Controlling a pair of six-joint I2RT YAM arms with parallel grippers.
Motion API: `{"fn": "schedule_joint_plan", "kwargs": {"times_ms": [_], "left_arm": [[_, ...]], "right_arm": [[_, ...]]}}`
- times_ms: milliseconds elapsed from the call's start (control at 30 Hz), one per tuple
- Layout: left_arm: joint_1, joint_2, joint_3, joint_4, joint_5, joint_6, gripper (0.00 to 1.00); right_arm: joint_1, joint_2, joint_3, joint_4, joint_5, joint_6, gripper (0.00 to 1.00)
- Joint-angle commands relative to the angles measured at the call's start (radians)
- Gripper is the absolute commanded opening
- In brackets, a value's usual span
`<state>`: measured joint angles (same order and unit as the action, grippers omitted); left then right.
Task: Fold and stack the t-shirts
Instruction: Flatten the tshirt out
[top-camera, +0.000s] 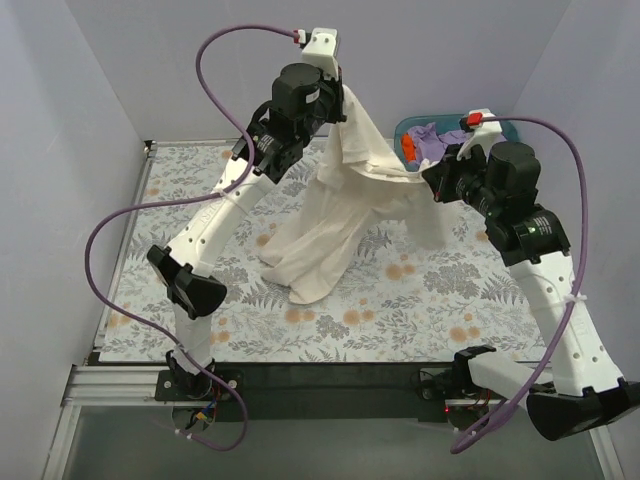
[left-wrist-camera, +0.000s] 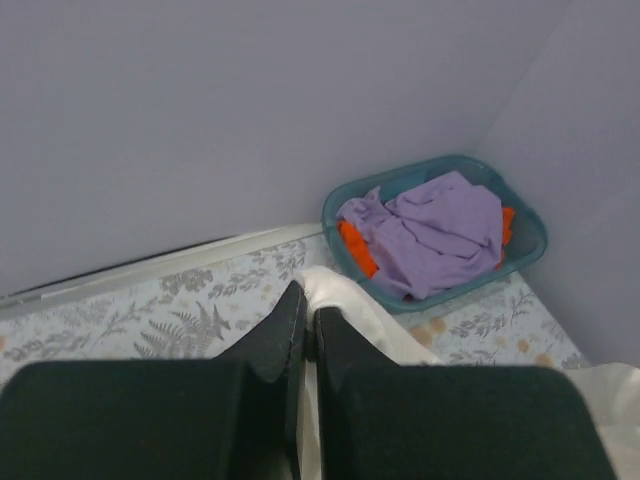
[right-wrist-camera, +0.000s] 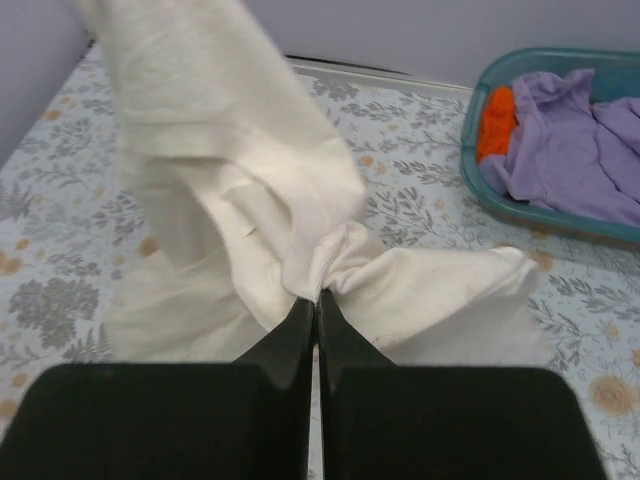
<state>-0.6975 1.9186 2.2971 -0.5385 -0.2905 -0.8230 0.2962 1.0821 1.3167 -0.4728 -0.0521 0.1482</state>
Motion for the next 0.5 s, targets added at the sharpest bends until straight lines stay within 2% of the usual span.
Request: {"fn": "schedule_joint_plan", "kwargs": {"times_ms": [0, 67, 100, 133, 167, 200, 267, 367, 433, 467], "left_arm": [[0.006, -0.045, 0.101, 0.092, 0.047, 0.103, 0.0], [0.021, -0.111, -0.038, 0.24, 0.045, 0.117, 0.0], [0.036, -0.195, -0.195, 0.286, 0.039, 0.11, 0.0], [0.053, -0.234, -0.29, 0.357, 0.022, 0.096, 0.0], [0.102, -0.278, -0.368, 0.382, 0.014, 0.046, 0.0], [0.128, -0.347, -0.521, 0.397, 0.001, 0.019, 0.0], [0.215, -0.421, -0.66, 0.429, -0.021, -0.06, 0.0], [0.33, -0.541, -0.936, 0.463, -0.018, -0.145, 0.0], [0.387, -0.595, -1.086, 0.472, -0.009, -0.172, 0.0], [0.447, -0.605, -1.125, 0.469, 0.002, -0.191, 0.02]], "right_arm": [[0.023, -0.013, 0.096, -0.102, -0.226, -0.03, 0.01], [0.046, 0.007, 0.113, -0.096, -0.311, -0.016, 0.01], [0.088, 0.018, 0.121, -0.093, -0.368, -0.006, 0.01], [0.122, 0.03, 0.122, -0.084, -0.385, -0.001, 0.01], [0.156, 0.056, 0.118, -0.076, -0.396, 0.001, 0.01], [0.24, 0.07, 0.11, -0.066, -0.396, 0.007, 0.01], [0.326, 0.116, 0.069, -0.003, -0.393, 0.039, 0.01], [0.521, 0.203, -0.005, 0.115, -0.39, 0.112, 0.01], [0.589, 0.263, -0.031, 0.164, -0.352, 0.14, 0.01], [0.642, 0.332, -0.033, 0.196, -0.339, 0.158, 0.09]]}}
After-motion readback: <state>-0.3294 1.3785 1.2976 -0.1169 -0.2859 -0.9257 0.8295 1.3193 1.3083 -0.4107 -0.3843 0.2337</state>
